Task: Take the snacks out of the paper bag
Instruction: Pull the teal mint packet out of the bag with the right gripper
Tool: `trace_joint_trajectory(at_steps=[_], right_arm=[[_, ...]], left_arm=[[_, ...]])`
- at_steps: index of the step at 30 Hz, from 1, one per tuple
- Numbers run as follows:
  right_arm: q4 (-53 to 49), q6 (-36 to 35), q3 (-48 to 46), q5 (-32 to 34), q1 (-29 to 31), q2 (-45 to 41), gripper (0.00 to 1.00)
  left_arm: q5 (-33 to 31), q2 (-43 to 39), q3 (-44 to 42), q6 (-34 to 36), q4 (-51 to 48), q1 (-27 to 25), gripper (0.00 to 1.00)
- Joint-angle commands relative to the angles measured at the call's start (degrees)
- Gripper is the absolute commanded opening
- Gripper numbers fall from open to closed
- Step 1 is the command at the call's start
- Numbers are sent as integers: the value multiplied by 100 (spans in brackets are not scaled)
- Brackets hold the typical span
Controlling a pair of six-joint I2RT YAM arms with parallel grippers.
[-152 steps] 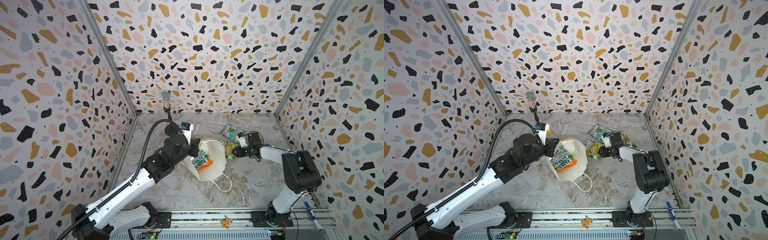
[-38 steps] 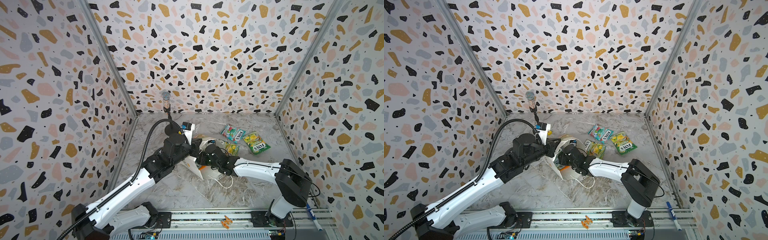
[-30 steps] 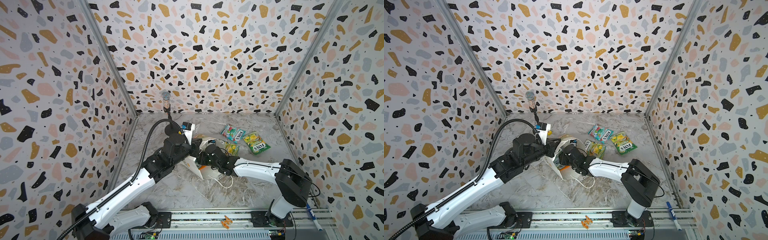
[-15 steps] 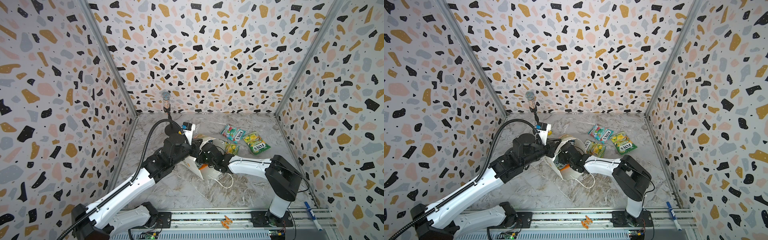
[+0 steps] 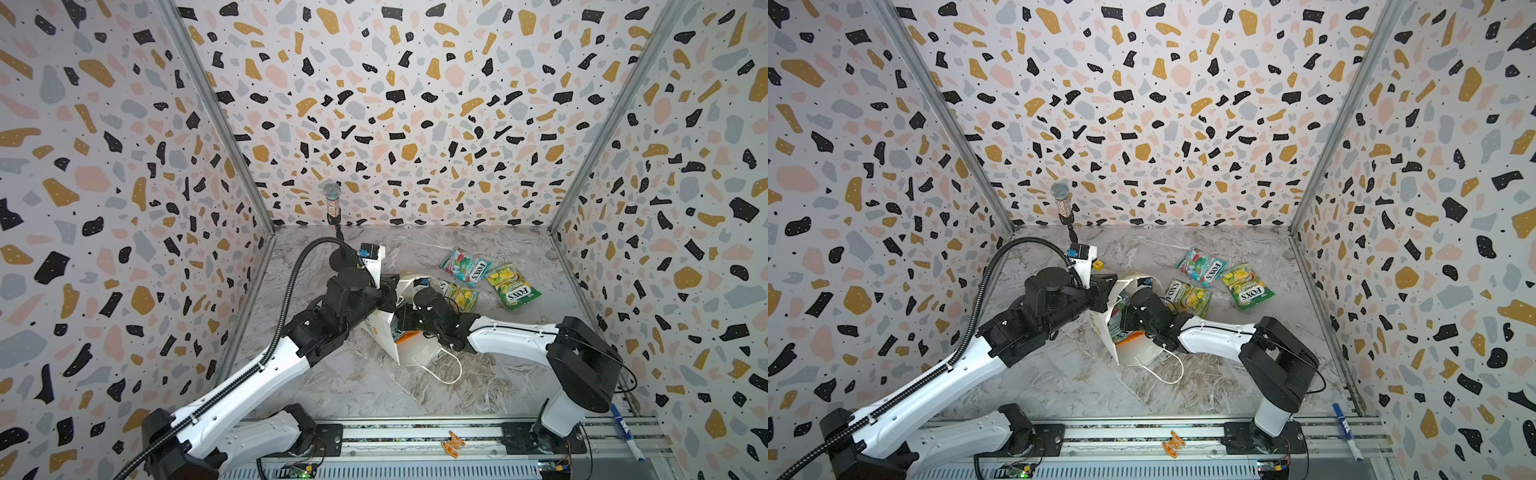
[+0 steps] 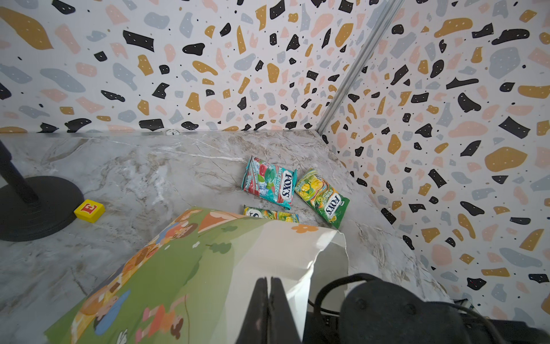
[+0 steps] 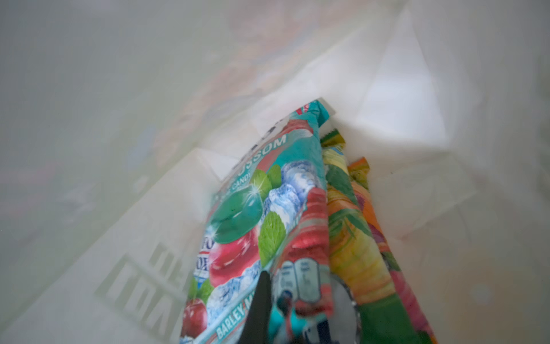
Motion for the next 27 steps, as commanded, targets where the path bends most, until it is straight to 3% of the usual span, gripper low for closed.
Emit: trace_joint_trajectory(at_steps=[1, 14, 27], right_arm=[[-78, -511, -23, -288, 14, -543, 0], [-1175, -2081, -313, 58, 288, -1898, 0], [-2019, -2970, -317, 244, 301, -3468, 0]], left_arm=[[-361, -99, 45, -1, 50, -18, 0], [-230, 53, 65, -74, 103, -21, 0], [-189, 101, 47, -124, 132, -16, 0]])
